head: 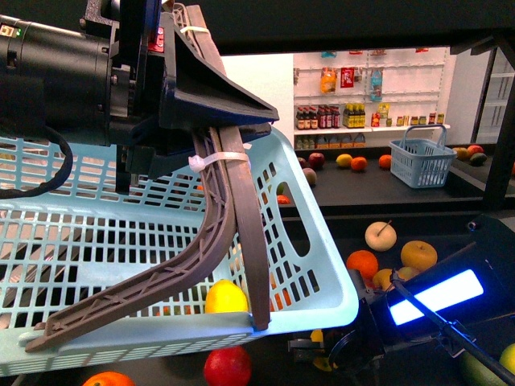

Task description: Pick lemon from shelf

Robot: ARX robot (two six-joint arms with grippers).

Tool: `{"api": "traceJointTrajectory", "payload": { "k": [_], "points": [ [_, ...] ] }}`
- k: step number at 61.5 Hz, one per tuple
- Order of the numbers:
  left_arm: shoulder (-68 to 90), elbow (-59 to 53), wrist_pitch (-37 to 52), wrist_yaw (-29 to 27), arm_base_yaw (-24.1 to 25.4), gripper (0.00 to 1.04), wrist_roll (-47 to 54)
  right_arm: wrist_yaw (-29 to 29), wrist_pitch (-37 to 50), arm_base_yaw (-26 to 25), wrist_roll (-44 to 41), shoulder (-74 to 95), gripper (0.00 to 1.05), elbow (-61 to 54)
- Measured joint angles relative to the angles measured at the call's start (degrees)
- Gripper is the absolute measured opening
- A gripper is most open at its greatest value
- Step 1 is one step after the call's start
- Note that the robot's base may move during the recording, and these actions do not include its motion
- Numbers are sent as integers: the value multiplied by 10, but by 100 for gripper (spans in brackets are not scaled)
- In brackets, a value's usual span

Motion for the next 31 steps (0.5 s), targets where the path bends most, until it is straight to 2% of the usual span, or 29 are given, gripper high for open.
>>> {"api": "traceJointTrajectory", "payload": {
  "k": [6, 12, 22, 31],
  "points": [
    [0, 0, 0, 0, 0, 10, 0, -1, 3, -2, -7, -3, 68, -7],
    [0, 0, 0, 0, 0, 10, 0, -2, 21, -5, -9, -18, 66, -41],
    [0, 0, 0, 0, 0, 10, 0, -3, 97, -23, -20, -99, 65, -171],
    [0, 0, 0, 0, 0, 10, 0, -29, 171, -56, -38, -214, 65, -308]
  ]
}}
